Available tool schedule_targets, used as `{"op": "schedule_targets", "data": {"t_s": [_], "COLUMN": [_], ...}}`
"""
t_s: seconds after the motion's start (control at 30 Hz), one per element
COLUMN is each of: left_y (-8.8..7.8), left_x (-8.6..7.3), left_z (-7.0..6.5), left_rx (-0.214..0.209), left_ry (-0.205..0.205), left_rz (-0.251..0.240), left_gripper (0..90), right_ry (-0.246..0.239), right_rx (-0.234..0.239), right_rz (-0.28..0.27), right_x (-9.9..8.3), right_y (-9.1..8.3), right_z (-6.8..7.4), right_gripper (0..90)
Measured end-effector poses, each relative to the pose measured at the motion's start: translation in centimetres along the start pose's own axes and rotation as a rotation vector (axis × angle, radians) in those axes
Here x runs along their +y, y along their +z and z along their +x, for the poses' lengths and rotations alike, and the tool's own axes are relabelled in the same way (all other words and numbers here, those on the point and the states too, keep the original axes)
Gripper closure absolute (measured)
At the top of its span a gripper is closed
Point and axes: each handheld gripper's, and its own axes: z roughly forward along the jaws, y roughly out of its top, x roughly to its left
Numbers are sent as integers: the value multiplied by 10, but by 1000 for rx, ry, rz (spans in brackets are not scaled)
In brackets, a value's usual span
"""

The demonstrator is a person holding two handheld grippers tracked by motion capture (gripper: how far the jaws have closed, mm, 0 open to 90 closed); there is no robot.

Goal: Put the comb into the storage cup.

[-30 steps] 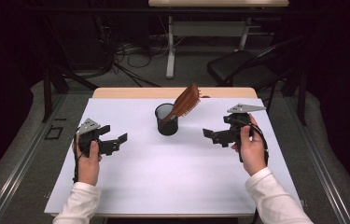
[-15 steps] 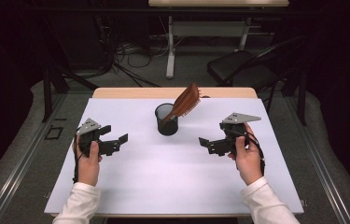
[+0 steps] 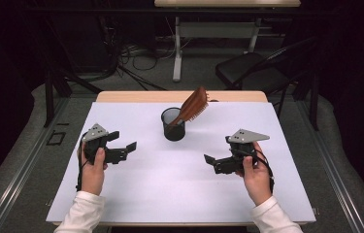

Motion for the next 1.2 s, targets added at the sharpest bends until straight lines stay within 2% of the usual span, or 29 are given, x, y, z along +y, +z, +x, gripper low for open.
{"op": "schedule_targets", "data": {"t_s": [0.13, 0.33, 0.5, 0.77, 0.87, 1.0, 1.2], "left_y": [-1, -2, -4, -12, -18, -26, -34], "left_x": [4, 7, 6, 0, -4, -10, -24], "left_z": [-5, -14, -16, -23, -24, -22, -14], "left_rx": [-24, -63, -103, -139, -146, -130, -110], "left_ry": [20, 45, 40, 66, 60, 82, 70], "left_rz": [10, 42, 52, 84, 80, 80, 74], "left_gripper": [158, 159, 158, 159, 159, 159, 159], "right_ry": [-13, -2, -10, 1, 11, 29, 63], "right_rx": [10, 31, 32, 29, 13, -3, -34], "right_rz": [1, -10, 5, 19, 23, 21, 9], "right_x": [-2, -8, -14, -28, -35, -45, -62], "right_y": [-4, -12, -16, -22, -25, -32, -41], "right_z": [5, 10, 14, 12, 9, 4, -5], "right_gripper": [0, 0, 0, 0, 0, 0, 0]}}
